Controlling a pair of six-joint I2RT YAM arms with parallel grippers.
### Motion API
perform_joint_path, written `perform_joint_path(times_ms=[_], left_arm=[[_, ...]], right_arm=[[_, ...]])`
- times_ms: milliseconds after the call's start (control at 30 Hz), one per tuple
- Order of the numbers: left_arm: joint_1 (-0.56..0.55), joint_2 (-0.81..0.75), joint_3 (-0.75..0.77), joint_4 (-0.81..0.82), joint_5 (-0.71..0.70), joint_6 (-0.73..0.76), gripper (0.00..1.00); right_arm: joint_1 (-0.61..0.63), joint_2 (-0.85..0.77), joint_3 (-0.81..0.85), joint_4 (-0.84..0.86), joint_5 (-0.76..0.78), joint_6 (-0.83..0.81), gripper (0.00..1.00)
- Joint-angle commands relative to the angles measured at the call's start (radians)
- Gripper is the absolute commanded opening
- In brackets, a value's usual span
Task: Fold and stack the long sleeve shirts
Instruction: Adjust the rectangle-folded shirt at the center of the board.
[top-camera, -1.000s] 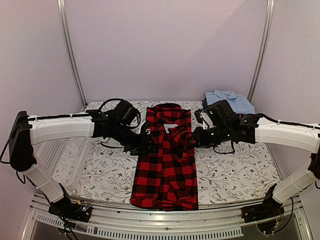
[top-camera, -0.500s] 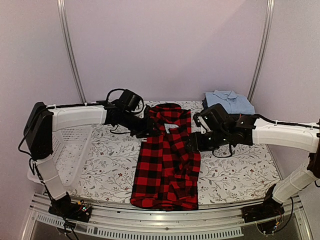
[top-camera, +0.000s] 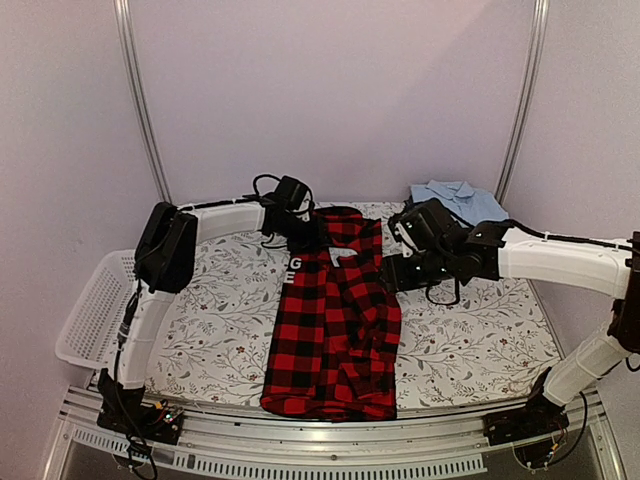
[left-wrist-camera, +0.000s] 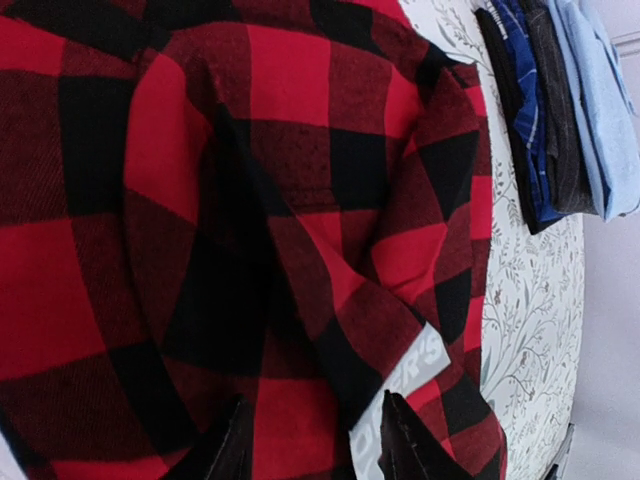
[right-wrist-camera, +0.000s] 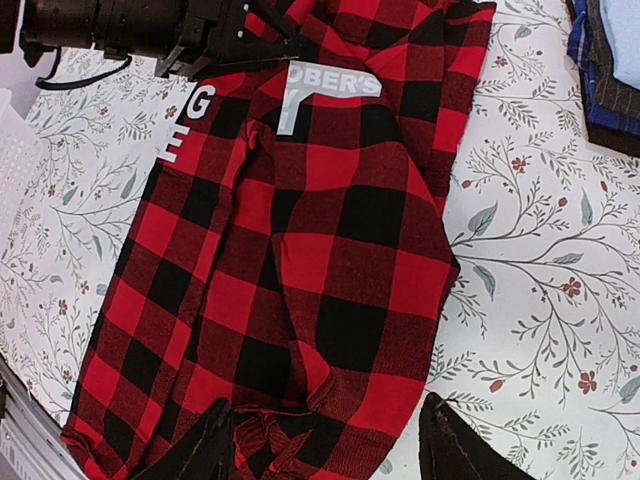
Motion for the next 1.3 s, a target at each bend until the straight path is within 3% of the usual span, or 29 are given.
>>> perform_joint_path(times_ms=[0, 200, 400, 667, 933, 1267], left_arm=[[0.03, 0.082, 0.137, -0.029, 0.038, 0.01, 0.43], [0.038, 0.178, 0.245, -0.003, 0.101, -0.007, 0.38], [0.041, 0.255, 0.308, 0.018, 0.161, -0.047, 0.26], [0.04, 0.211, 0.244, 0.175, 0.191, -0.056, 0.0], [0.05, 0.15, 0.24, 0.296, 0.209, 0.004, 0.0], [0.074, 0.211, 0.291, 0.373, 0.282, -0.024, 0.0]], right_arm=[[-0.025, 0.0, 0.0, 0.035, 0.02, -0.033, 0.61], [-0.029, 0.003, -0.015, 0.051, 0.029, -0.017, 0.61], [-0.029, -0.007, -0.039, 0.051, 0.032, 0.012, 0.62], [-0.029, -0.003, -0.044, 0.053, 0.017, 0.025, 0.62], [-0.029, 0.024, -0.03, 0.054, 0.041, 0.025, 0.62], [-0.048, 0.077, -0.014, 0.054, 0.035, 0.025, 0.62]])
